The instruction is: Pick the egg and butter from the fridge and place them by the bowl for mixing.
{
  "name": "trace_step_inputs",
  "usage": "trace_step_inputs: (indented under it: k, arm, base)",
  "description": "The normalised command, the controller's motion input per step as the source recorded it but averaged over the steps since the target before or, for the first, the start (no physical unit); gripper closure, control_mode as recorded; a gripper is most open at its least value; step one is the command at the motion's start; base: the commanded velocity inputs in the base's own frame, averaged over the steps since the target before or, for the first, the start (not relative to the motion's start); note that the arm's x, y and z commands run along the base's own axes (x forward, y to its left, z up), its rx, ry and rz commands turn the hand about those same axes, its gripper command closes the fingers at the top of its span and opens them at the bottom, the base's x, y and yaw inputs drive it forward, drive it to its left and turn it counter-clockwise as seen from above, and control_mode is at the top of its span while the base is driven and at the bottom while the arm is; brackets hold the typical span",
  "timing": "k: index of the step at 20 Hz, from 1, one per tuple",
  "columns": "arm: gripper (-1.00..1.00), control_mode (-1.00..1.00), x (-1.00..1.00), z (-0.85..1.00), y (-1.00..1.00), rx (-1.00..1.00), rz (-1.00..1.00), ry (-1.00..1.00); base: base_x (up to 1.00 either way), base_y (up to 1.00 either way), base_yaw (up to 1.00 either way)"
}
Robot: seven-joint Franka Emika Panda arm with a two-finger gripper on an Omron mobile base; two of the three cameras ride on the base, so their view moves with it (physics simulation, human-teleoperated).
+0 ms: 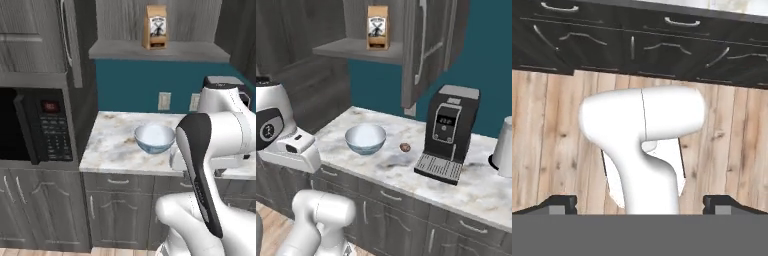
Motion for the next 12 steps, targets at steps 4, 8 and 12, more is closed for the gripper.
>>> trace_step_inputs:
  k: [4, 8, 12]
  arm:
    - [-1.0, 1.0, 0.0, 0.0, 0.0, 0.0, 0.0, 0.0]
    - [-1.0, 1.0, 0.0, 0.0, 0.0, 0.0, 0.0, 0.0]
    - [-1.0, 1.0, 0.0, 0.0, 0.0, 0.0, 0.0, 0.0]
  base:
    - [-0.16, 0.0, 1.0]
    - [-0.14, 0.0, 1.0]
    - [-0.13, 0.0, 1.0]
